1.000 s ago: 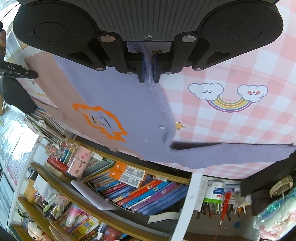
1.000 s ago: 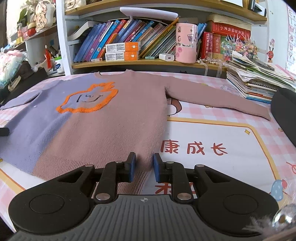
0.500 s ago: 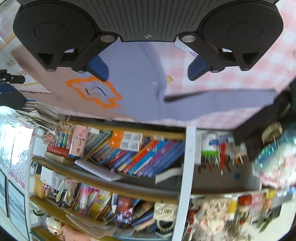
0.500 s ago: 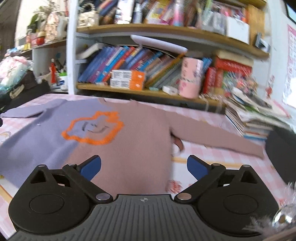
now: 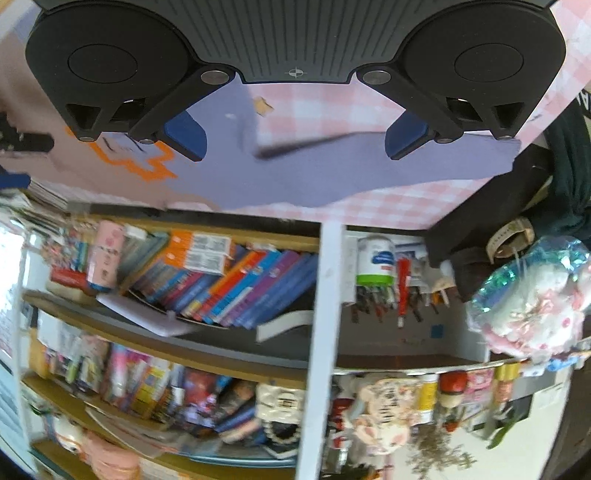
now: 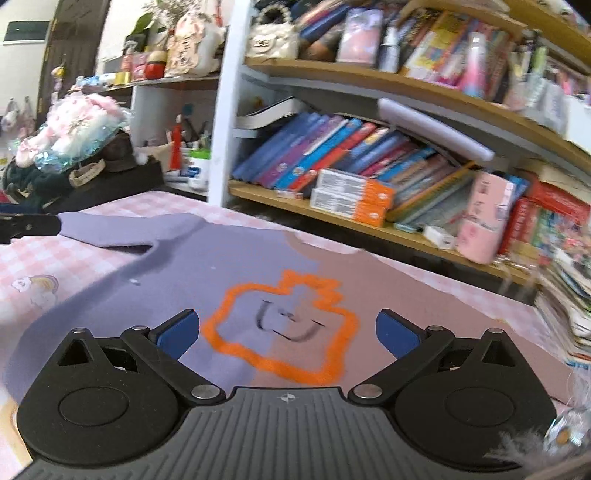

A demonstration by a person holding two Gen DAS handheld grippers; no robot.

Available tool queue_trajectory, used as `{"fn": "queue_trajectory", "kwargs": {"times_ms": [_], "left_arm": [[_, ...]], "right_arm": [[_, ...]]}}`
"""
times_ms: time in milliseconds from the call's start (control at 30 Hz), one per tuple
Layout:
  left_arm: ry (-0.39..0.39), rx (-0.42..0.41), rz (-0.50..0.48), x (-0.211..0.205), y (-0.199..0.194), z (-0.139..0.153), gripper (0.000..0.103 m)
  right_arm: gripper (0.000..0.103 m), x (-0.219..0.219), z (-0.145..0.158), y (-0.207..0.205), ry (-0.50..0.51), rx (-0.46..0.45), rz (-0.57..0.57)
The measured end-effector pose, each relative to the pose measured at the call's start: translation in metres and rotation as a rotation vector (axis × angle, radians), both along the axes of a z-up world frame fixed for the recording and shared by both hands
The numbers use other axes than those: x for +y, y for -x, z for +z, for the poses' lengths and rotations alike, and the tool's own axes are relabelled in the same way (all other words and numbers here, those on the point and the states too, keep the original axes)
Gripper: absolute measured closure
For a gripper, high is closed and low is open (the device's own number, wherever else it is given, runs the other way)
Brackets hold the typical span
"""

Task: Fold clothes
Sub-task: 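Move both tools toward the lavender sleeve and hover above it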

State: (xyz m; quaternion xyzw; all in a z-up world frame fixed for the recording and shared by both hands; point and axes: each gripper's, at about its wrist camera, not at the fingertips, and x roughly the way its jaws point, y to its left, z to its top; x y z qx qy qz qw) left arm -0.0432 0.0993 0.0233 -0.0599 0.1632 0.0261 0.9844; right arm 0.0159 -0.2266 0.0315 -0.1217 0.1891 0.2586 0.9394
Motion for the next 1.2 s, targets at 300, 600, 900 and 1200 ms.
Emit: {"fn": "queue_trajectory", "kwargs": {"times_ms": [300, 600, 900, 1200], "left_arm": [[-0.055, -0.008, 0.073, 0.03, -0.023, -0.006, 0.0], [0.042, 0.055, 0.197, 0.075, -0.042, -0.013, 0.0], [0.107, 0.04, 0.374, 0.103, -0.047, -0.023, 0.0], [0.211, 0.14, 0.462, 0.129, -0.054, -0.037, 0.01]], "right_arm": [[0.0, 0.062, -0.008, -0.042, -0.035, 0.013, 0.108], [0.0, 0.087, -0.022, -0.058, -0.024, -0.017, 0.149], [0.0, 0.072, -0.028, -0.059, -0.077, 0.001, 0.134], [0.0, 0.072, -0.028, -0.055, -0.078, 0.004, 0.135]]}}
